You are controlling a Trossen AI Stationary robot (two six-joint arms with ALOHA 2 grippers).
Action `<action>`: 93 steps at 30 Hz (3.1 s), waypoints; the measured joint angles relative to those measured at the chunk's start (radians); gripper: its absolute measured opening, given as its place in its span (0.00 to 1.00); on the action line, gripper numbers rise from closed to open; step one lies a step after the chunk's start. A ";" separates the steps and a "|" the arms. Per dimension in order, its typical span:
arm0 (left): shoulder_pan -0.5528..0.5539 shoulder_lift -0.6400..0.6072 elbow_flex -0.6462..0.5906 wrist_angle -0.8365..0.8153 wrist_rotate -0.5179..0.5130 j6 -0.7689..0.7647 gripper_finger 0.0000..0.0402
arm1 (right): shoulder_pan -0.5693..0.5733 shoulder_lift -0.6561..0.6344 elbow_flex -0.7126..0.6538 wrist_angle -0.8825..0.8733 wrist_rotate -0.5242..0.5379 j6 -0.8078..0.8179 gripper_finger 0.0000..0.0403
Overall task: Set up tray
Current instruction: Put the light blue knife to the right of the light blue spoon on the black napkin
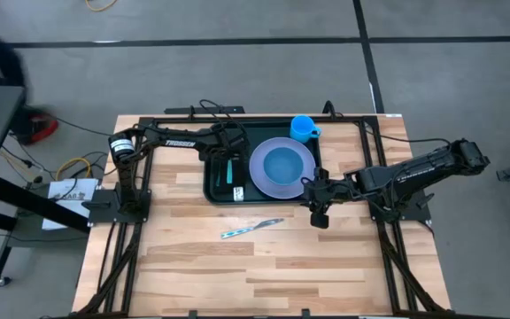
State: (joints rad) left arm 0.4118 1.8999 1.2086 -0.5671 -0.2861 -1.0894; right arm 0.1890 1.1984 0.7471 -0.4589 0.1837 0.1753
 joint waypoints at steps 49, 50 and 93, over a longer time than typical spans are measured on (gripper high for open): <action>-0.545 -0.293 0.000 0.113 0.080 0.796 0.50 | 0.000 0.000 0.001 -0.032 0.000 -0.027 0.33; -0.559 -0.293 0.000 0.130 0.080 0.796 0.50 | 0.000 0.000 0.001 -0.033 0.000 -0.027 0.33; -0.581 0.064 0.000 0.234 0.271 0.760 0.50 | 0.000 0.000 0.001 -0.058 0.000 -0.017 0.33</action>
State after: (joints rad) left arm -0.1692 1.9644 1.2091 -0.3330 -0.0147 -0.3292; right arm 0.1893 1.1988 0.7479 -0.5166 0.1839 0.1581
